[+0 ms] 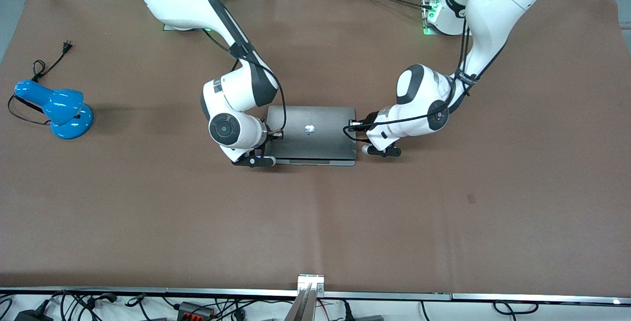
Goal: Close laptop with both arms from behind
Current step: 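Push the screen down with both grippers until the lid shuts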
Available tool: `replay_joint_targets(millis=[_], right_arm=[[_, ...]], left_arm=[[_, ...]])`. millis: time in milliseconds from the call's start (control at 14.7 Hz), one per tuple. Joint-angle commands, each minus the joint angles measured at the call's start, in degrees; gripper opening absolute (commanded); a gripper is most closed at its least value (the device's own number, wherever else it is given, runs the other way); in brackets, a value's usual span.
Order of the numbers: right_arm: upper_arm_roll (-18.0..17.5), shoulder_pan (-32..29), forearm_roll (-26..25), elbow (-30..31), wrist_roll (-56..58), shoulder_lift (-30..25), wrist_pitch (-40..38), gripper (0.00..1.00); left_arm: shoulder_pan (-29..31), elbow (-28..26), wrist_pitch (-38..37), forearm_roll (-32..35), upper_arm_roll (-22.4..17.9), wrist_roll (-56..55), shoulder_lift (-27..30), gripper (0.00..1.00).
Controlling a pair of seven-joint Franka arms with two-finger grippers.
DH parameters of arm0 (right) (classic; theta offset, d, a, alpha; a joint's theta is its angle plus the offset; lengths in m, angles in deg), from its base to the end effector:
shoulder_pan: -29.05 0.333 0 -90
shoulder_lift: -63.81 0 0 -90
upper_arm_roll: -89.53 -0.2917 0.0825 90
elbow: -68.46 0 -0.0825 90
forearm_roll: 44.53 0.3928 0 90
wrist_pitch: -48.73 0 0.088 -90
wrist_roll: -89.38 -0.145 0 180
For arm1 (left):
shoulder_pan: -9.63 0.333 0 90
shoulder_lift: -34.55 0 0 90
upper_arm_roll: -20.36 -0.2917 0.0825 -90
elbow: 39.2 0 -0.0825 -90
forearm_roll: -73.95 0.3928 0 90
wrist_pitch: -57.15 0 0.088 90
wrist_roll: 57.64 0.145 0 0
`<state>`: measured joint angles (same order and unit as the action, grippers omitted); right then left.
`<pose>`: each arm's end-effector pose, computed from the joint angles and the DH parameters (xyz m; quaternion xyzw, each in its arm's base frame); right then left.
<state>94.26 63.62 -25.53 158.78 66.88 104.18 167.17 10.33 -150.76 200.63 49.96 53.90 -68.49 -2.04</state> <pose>0.5583 0.3562 0.1513 -0.9884 0.0234 0.1403 0.0522 0.5118 -0.3471 0.1415 0.9576 0.0278 -0.1183 0.2612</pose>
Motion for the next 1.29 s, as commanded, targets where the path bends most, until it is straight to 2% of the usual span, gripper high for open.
replay_joint_targets(millis=[0,340,681,1021,1225], right_arm=[[-0.2,0.5,-0.2,-2.4,-1.5,3.8,3.3,0.00],[-0.2,0.8,-0.1,-2.6,-1.5,5.3,5.0,0.00],[0.0,0.9,-0.6,-4.7,-1.7,4.5,3.8,0.00],[1.2,-0.4,-4.5,-4.7,-1.6,-2.3,-1.9,0.00],[4.3,-0.6,-5.5,-4.6,-0.9,-6.5,-3.9,0.00]], left_arm=[[-2.7,1.4,2.8,1.8,-1.7,-0.8,-2.5,0.00],[-7.2,1.3,8.1,2.5,-4.9,-0.9,-4.9,0.00],[-7.8,1.3,10.3,2.5,-5.2,-0.8,-6.2,0.00],[-7.7,1.2,10.2,2.5,-5.3,-0.9,-5.9,0.00],[-7.7,1.1,10.1,2.6,-5.8,-0.8,-5.8,0.00]])
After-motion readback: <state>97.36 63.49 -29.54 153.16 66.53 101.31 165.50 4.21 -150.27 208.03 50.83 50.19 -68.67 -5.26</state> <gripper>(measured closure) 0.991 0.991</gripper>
